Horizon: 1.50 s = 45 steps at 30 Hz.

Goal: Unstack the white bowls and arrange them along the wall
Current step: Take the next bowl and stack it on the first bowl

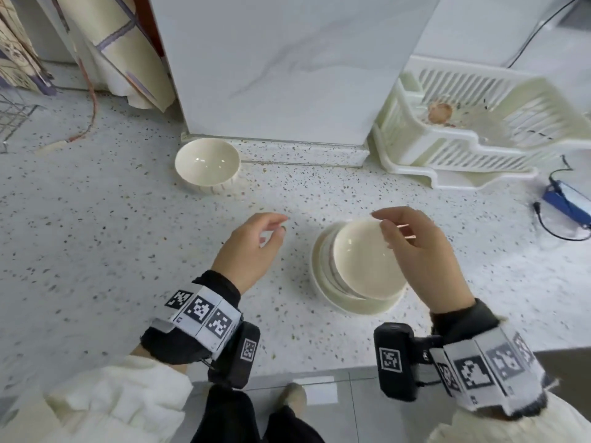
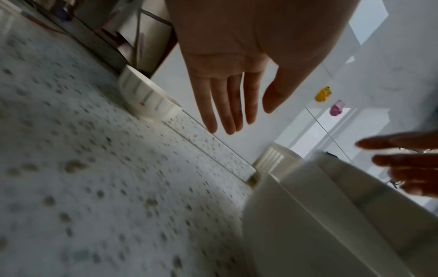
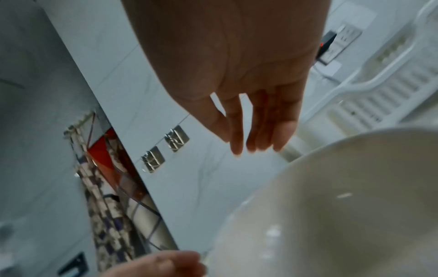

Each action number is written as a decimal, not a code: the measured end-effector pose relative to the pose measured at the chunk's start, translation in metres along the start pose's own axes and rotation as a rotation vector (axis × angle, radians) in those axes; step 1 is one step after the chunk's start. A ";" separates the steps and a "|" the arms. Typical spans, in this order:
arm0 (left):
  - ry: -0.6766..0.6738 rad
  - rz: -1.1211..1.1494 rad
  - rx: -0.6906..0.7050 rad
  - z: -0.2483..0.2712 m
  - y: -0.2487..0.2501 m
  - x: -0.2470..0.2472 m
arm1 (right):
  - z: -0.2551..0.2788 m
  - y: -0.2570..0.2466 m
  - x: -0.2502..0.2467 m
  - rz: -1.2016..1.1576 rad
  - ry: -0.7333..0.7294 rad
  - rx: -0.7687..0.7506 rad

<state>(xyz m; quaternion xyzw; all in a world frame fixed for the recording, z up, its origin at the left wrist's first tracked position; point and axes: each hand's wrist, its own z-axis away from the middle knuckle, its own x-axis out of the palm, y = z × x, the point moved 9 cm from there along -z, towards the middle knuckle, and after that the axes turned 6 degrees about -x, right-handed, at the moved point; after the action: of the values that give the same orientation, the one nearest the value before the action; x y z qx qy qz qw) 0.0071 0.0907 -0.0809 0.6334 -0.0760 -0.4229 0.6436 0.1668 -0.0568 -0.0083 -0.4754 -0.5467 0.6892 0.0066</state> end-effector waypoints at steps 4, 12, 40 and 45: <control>-0.111 -0.004 -0.017 0.016 0.010 0.046 | 0.013 0.043 -0.019 0.247 0.033 0.038; -0.118 -0.001 0.046 0.031 0.023 0.080 | 0.030 0.086 0.012 0.068 -0.198 0.179; 0.065 0.065 0.054 0.010 0.037 -0.018 | -0.010 -0.022 0.022 -0.022 -0.046 0.005; 0.157 0.061 0.014 -0.013 0.007 -0.084 | -0.038 -0.053 0.090 -0.123 -0.089 0.036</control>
<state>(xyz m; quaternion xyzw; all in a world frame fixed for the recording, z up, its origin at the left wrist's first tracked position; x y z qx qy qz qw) -0.0344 0.1528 -0.0401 0.6663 -0.0476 -0.3516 0.6559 0.1160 0.0402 -0.0244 -0.4096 -0.5623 0.7176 0.0332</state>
